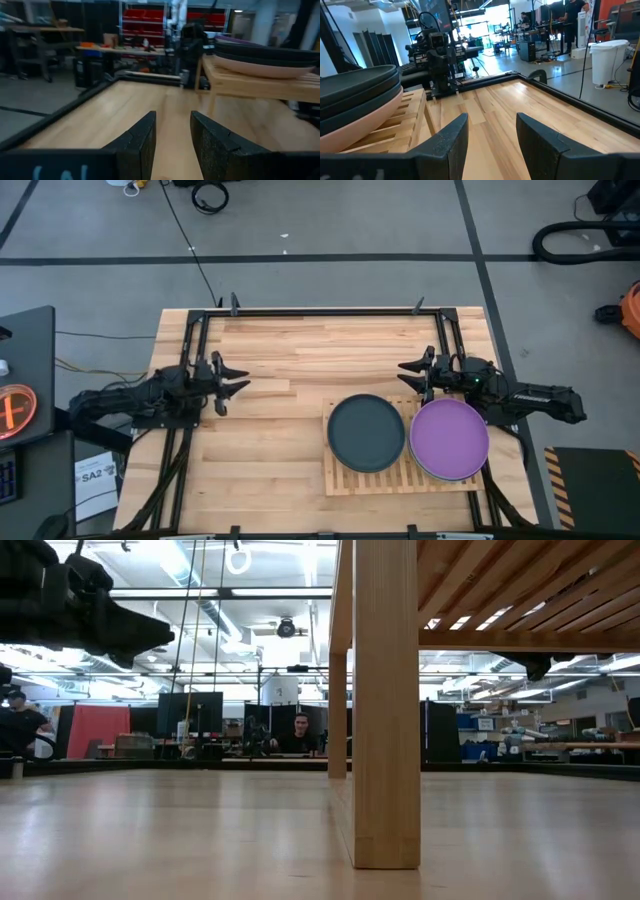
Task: Place and stack plates onto a shelf
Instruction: Return to Home Position
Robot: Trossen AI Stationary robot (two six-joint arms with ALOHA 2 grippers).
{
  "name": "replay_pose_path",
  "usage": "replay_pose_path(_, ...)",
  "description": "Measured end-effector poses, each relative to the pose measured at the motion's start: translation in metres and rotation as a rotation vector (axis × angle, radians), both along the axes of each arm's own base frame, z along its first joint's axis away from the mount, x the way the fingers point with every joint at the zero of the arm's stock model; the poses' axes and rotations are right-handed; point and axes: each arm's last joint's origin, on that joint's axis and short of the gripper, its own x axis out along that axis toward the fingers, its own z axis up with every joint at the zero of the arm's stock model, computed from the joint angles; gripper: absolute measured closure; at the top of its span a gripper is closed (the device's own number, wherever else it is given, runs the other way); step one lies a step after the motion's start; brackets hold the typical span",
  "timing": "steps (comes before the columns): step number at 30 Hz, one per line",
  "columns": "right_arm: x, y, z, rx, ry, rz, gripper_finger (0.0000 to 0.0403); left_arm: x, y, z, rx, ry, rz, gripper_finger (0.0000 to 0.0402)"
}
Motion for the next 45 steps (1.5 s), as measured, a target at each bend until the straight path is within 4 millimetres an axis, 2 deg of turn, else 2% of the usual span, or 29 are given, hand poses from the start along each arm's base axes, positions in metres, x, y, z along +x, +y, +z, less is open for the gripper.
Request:
replay_pose_path(3,0.0000,0.0000,0.0001,0.000,-0.001,0.000,0.0231,0.0004,0.0005,-0.0017,-0.014,0.017,-0.045,0.0276)
replay_pose_path(16,0.0000,0.0000,0.0003,0.000,-0.003,0.000,0.0231,0.0050,0.0010,-0.0090,-0.025,0.103,-0.052,0.0276)
replay_pose_path(45,-0.0001,0.0000,0.0004,0.000,-0.003,0.000,0.0231,0.0063,0.0011,-0.0047,-0.022,0.057,-0.055,0.0276)
